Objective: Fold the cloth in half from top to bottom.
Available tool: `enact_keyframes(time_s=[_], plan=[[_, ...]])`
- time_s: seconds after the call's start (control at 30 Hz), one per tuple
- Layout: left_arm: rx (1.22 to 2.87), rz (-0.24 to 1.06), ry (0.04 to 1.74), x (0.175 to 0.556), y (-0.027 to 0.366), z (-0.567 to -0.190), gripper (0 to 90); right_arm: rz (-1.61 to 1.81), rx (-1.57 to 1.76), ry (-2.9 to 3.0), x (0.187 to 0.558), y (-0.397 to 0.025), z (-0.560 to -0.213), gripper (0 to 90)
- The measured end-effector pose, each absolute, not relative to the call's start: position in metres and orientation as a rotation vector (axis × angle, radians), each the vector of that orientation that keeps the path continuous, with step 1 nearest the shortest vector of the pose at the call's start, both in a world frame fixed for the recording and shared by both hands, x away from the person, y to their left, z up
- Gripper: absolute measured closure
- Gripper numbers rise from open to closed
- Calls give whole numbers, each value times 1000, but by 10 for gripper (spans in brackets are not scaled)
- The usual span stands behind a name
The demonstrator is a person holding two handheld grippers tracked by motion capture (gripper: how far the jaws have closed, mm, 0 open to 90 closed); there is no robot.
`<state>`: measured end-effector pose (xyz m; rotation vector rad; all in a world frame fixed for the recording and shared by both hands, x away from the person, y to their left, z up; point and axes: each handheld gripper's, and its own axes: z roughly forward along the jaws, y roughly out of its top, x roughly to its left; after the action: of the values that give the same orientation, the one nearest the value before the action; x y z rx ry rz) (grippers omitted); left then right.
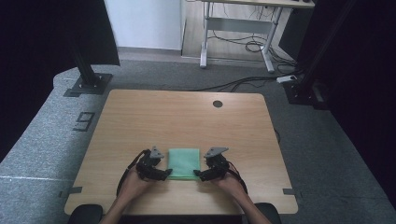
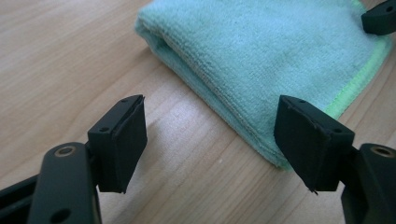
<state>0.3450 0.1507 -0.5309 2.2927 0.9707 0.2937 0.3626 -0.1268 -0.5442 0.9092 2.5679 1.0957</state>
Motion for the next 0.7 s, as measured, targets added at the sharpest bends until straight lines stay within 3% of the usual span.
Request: enact_keyframes(time_s=[0.37, 0.7], plan=[[2302, 387, 938, 344, 147, -537, 205, 1050, 971, 2511, 357, -123, -548, 134], [2245, 361, 982, 358, 153, -542, 158, 1022, 969, 2495, 358, -121, -547, 135]])
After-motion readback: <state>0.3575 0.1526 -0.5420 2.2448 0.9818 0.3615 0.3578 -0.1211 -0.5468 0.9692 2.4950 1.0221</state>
